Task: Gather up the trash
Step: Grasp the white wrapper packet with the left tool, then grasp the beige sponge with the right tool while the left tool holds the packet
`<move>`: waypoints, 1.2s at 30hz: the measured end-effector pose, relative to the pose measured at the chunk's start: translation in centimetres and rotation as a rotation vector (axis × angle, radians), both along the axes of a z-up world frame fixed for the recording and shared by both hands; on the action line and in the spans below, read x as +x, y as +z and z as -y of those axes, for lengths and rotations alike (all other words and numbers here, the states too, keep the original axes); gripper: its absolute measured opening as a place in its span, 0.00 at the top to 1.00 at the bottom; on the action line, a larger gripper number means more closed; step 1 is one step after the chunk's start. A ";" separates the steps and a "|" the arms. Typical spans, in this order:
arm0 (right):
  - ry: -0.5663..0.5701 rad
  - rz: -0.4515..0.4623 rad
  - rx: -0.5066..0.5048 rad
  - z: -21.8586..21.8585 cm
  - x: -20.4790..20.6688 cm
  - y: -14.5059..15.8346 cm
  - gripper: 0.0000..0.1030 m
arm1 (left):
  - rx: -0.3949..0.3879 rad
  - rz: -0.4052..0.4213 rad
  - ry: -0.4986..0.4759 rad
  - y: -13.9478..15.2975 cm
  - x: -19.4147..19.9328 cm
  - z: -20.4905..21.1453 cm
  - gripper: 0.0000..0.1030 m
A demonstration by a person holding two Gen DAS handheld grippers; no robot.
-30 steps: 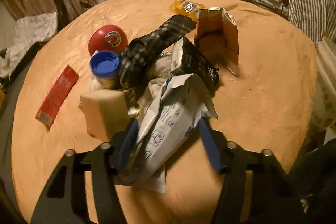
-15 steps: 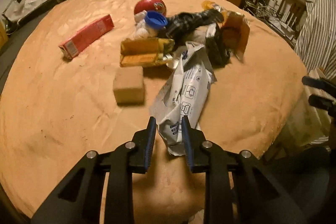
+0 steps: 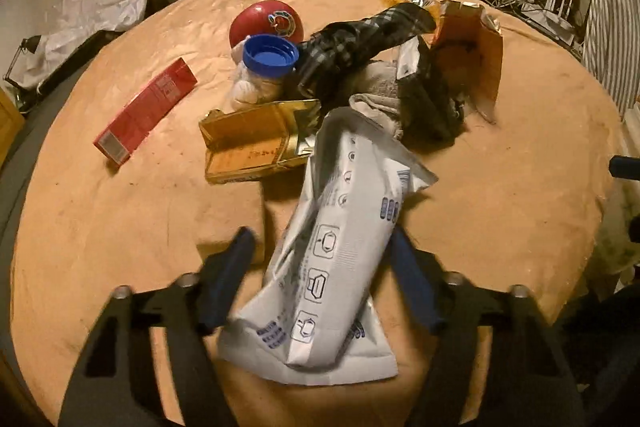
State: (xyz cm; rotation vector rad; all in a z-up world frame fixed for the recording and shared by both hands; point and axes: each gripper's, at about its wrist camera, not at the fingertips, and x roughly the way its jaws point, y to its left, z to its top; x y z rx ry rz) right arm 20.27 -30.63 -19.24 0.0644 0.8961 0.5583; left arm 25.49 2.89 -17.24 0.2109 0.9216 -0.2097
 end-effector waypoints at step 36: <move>0.002 0.012 -0.130 -26.9 9.0 -3.0 0.55 | -0.202 0.079 0.532 0.3 -5.1 -16.0 0.69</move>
